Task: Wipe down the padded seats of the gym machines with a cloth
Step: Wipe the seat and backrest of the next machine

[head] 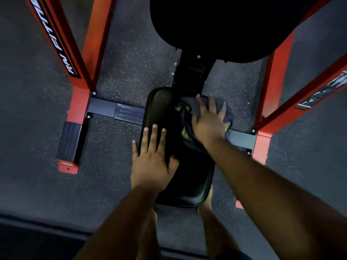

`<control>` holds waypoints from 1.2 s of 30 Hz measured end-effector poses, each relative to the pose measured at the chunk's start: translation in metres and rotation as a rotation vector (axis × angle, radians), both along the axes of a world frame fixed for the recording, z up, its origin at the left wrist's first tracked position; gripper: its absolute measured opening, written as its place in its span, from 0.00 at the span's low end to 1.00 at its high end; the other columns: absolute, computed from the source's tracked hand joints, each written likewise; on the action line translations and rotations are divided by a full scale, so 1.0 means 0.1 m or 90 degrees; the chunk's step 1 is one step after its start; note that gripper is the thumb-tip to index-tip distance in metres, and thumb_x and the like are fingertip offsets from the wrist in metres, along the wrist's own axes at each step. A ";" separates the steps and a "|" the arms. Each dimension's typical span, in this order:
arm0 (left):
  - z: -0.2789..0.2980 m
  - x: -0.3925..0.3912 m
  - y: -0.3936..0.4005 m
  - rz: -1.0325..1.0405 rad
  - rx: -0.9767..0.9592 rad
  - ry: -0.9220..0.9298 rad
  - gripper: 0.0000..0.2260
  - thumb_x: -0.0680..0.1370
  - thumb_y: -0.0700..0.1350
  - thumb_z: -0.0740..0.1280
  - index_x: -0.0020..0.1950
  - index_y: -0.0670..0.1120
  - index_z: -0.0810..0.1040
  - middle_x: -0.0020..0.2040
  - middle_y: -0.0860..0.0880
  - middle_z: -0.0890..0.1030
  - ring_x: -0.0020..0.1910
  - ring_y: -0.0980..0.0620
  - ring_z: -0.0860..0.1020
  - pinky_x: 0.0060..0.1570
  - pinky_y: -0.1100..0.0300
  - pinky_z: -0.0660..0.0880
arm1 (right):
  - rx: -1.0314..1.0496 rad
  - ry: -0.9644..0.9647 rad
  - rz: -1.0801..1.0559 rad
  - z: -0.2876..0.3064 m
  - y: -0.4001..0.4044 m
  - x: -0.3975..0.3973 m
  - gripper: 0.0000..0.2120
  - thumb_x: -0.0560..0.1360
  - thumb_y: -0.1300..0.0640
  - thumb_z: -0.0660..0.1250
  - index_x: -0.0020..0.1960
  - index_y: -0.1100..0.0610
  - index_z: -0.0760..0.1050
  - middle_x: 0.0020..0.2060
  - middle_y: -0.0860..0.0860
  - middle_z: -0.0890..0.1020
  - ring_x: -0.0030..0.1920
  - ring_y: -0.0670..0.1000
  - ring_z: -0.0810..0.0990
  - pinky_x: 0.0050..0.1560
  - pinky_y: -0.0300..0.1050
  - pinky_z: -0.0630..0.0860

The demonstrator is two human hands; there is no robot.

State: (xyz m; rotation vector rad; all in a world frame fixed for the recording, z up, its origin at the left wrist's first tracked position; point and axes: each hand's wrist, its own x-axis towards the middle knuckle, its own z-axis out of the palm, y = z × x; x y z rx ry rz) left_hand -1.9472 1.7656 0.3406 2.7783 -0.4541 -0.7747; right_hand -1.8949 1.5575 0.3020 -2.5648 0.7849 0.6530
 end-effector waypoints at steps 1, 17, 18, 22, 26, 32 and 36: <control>-0.01 -0.01 0.01 0.002 -0.005 -0.004 0.37 0.78 0.62 0.52 0.85 0.52 0.47 0.85 0.49 0.43 0.83 0.47 0.38 0.80 0.37 0.45 | -0.003 0.013 -0.001 -0.05 -0.04 0.22 0.30 0.82 0.42 0.53 0.81 0.36 0.47 0.83 0.43 0.47 0.81 0.65 0.44 0.67 0.79 0.60; -0.06 -0.02 0.01 0.001 0.005 -0.007 0.38 0.77 0.61 0.53 0.85 0.51 0.48 0.85 0.47 0.47 0.83 0.47 0.38 0.80 0.38 0.45 | -0.002 -0.048 0.254 -0.16 0.55 0.94 0.31 0.80 0.39 0.57 0.81 0.37 0.54 0.82 0.45 0.54 0.80 0.62 0.53 0.69 0.75 0.57; -0.07 -0.02 0.01 0.004 0.006 -0.007 0.37 0.77 0.61 0.53 0.85 0.51 0.49 0.85 0.46 0.48 0.83 0.47 0.38 0.80 0.38 0.44 | 0.015 -0.056 0.328 -0.17 0.64 1.00 0.30 0.80 0.38 0.57 0.80 0.36 0.55 0.82 0.44 0.55 0.80 0.61 0.53 0.69 0.74 0.57; -0.06 -0.01 0.02 0.004 -0.005 -0.008 0.37 0.77 0.61 0.54 0.84 0.51 0.51 0.85 0.47 0.48 0.83 0.47 0.40 0.80 0.38 0.46 | 0.018 -0.086 0.415 -0.13 0.23 0.71 0.28 0.79 0.37 0.55 0.79 0.32 0.56 0.82 0.41 0.55 0.79 0.58 0.57 0.67 0.68 0.63; -0.04 -0.01 0.02 0.005 -0.012 -0.003 0.37 0.78 0.62 0.53 0.85 0.51 0.48 0.85 0.48 0.45 0.83 0.47 0.38 0.80 0.37 0.47 | 0.047 -0.055 0.133 -0.01 -0.56 -0.14 0.32 0.76 0.38 0.52 0.79 0.41 0.62 0.82 0.43 0.54 0.80 0.59 0.54 0.70 0.71 0.62; -0.09 -0.04 0.03 0.015 -0.035 -0.032 0.39 0.78 0.62 0.55 0.85 0.49 0.46 0.85 0.47 0.47 0.84 0.47 0.41 0.79 0.37 0.50 | -0.029 -0.025 0.169 -0.13 0.23 0.53 0.29 0.82 0.37 0.53 0.81 0.35 0.50 0.83 0.44 0.49 0.81 0.62 0.48 0.70 0.79 0.52; -0.10 -0.04 0.06 0.045 -0.087 -0.057 0.40 0.78 0.60 0.54 0.84 0.46 0.39 0.85 0.46 0.43 0.83 0.48 0.41 0.80 0.38 0.46 | 0.005 -0.021 0.257 -0.14 0.48 0.77 0.30 0.81 0.36 0.52 0.81 0.34 0.48 0.83 0.42 0.48 0.81 0.60 0.48 0.72 0.78 0.49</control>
